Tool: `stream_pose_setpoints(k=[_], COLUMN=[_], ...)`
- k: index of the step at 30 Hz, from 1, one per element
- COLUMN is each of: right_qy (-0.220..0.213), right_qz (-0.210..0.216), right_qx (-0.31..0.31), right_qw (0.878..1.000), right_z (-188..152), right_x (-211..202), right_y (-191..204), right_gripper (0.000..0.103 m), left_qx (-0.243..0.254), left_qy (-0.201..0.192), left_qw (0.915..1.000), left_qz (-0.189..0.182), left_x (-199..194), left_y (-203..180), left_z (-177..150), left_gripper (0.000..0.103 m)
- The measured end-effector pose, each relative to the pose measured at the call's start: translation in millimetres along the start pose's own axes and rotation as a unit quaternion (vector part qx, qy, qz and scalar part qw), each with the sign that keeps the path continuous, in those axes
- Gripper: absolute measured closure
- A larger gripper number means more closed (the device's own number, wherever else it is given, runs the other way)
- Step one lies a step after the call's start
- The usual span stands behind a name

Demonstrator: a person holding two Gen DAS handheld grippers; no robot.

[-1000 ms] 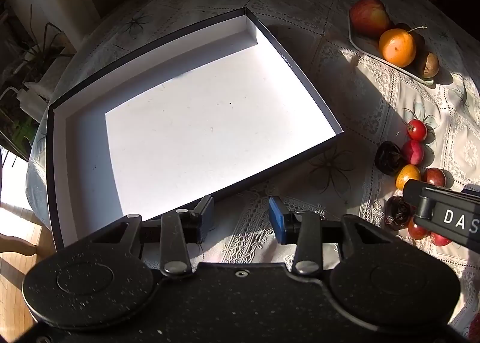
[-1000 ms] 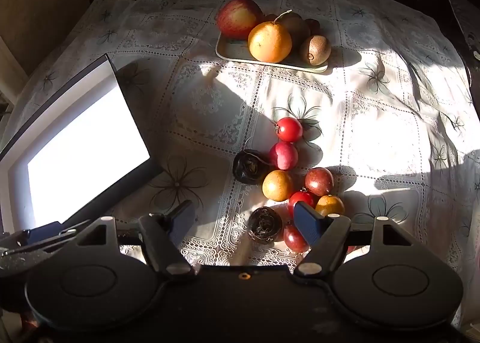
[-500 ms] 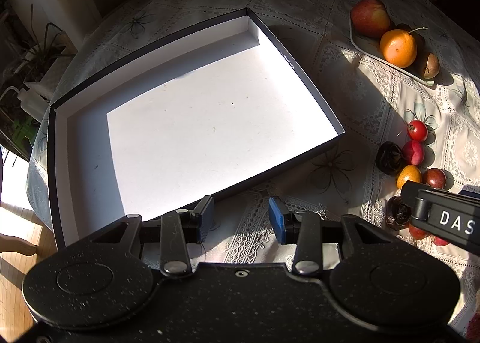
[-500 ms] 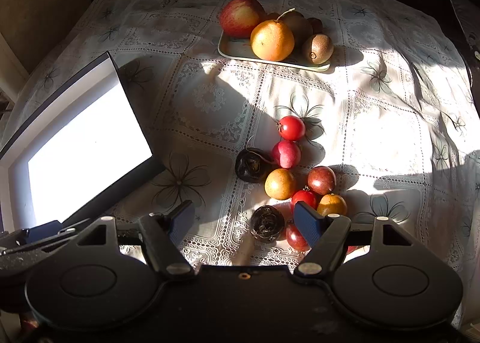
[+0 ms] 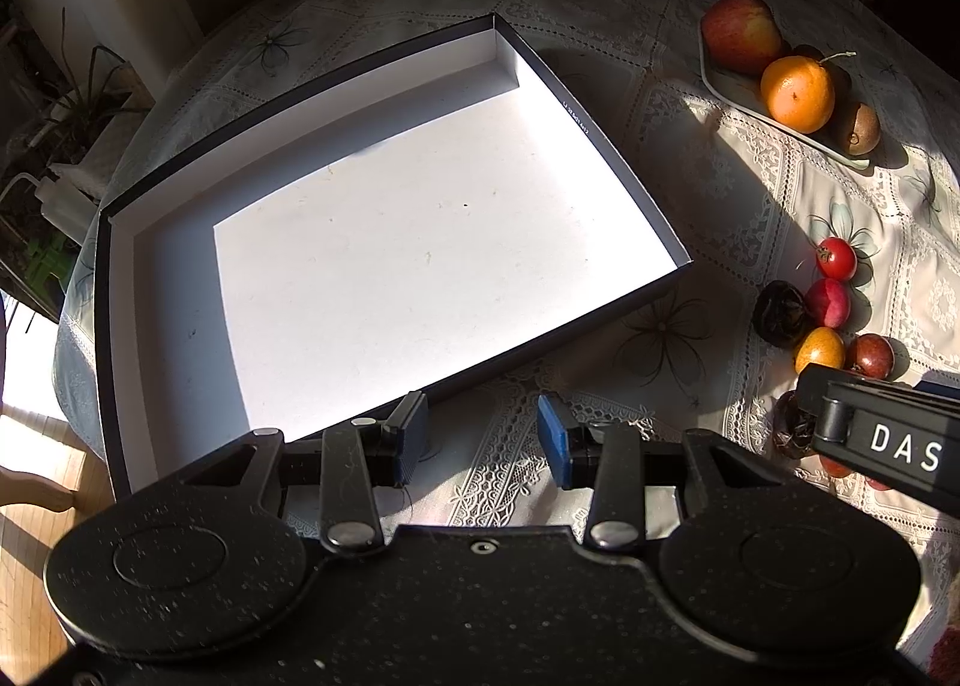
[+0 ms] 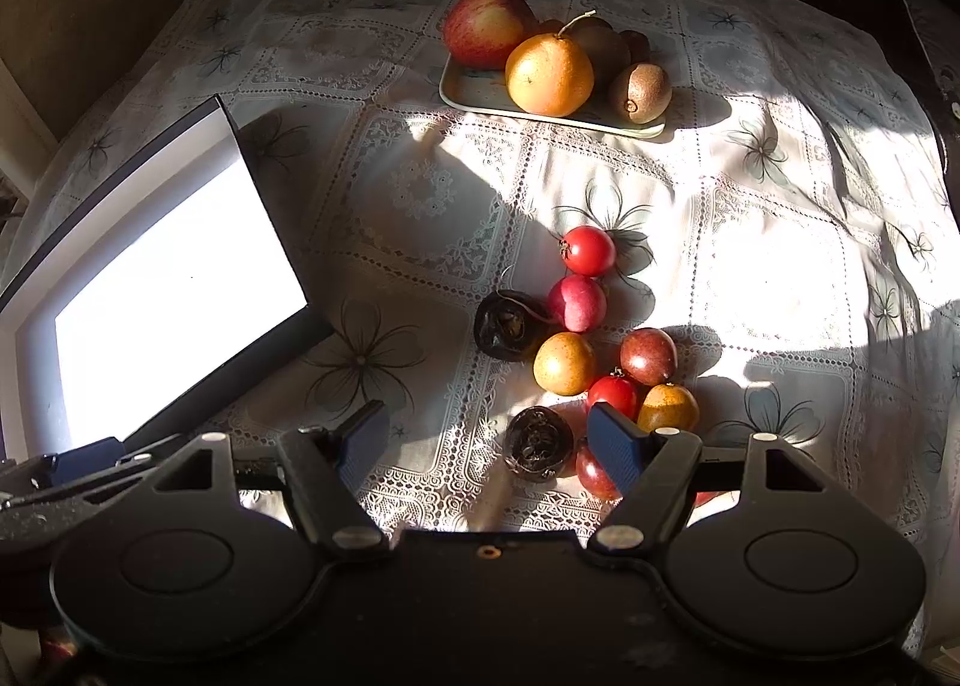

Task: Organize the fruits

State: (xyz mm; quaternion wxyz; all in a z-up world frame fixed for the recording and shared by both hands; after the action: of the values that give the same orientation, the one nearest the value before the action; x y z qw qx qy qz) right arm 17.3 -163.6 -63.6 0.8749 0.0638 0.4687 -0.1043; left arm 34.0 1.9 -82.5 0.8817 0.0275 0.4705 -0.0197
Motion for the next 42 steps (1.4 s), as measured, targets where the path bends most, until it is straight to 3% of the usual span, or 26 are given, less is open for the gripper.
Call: stream_pose_setpoints(k=[32, 42], right_qy=[0.001, -0.004], right_qz=[0.0, -0.005], right_qx=[-0.001, 0.014], right_qw=[1.0, 1.0], right_z=[0, 3], right_x=[1, -5], right_y=[1, -16], right_gripper=[0.026, 0.026], left_qx=[0.004, 0.015], left_qy=[-0.001, -0.005], left_qw=[1.0, 0.9998], left_qz=[-0.001, -0.011], left_x=[0, -4], left_y=[-3, -23], left_z=[0, 3], left_gripper=[0.054, 0.054])
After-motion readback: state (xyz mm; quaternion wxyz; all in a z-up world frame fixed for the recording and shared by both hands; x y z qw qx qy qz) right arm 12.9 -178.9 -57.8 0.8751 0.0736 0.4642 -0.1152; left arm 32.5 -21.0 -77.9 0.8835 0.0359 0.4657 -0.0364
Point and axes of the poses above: each gripper's, at about its wrist camera, not at the fingertips, and x roughly the way its jaws point, y to its left, z to its top, the point moved 9 cm from there along x, roughly the way its jaws point, and after that the axes turned 11 degrees about -y, right-handed, at the moved point
